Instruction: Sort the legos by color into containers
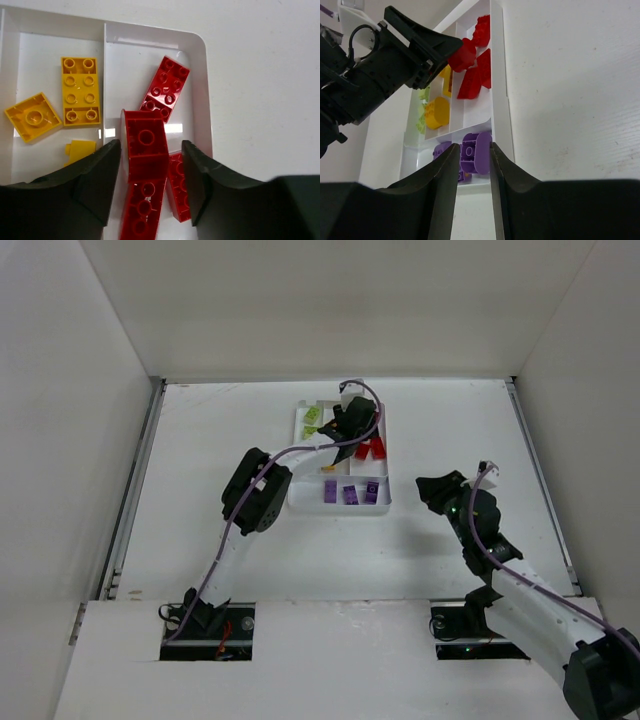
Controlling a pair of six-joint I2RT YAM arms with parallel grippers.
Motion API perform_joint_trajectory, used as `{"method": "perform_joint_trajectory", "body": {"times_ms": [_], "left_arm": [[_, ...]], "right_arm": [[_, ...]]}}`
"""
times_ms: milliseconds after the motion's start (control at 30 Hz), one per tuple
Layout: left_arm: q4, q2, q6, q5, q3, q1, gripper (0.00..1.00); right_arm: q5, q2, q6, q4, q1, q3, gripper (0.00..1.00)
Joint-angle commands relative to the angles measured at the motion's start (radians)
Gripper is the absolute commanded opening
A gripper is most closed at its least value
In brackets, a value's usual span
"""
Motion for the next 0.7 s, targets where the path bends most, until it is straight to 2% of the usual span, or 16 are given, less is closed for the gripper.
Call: {"method": "perform_joint_trajectory", "body": {"times_ms": [0, 200, 267, 300, 467, 567, 667], "left_arm": [[-0.005, -0.010, 0.054, -0.027, 0.073, 0.007, 0.54], [0.009, -0.065, 0.089, 0.013, 0.057, -0.007, 0.77], [0.020, -0.110, 0.101, 0.022, 0.026, -0.014, 0.88], [0.028, -0.137, 0.106, 0.026, 0.005, -0.017, 1.00], [0.072, -0.330, 0.137, 0.014, -0.172, -0.025, 1.00], [0.097, -0.494, 0.131, -0.044, -0.343, -0.020, 1.00], [0.130, -0.679, 0.106, -0.081, -0.561, -0.019, 1.00]], "right_arm": [[-0.019, -0.023, 0.000, 0.056, -0.002, -0.009, 0.37], [-0.019, -0.009, 0.000, 0.067, -0.001, -0.007, 0.38], [-0.019, -0.005, 0.000, 0.070, 0.001, -0.009, 0.38], [-0.019, -0.003, 0.000, 0.070, 0.001, -0.009, 0.38], [-0.006, -0.001, 0.000, 0.070, 0.002, -0.012, 0.38], [-0.005, -0.003, 0.000, 0.070, -0.004, -0.015, 0.39], [0.000, 0.002, 0.000, 0.071, -0.004, -0.015, 0.46]]}}
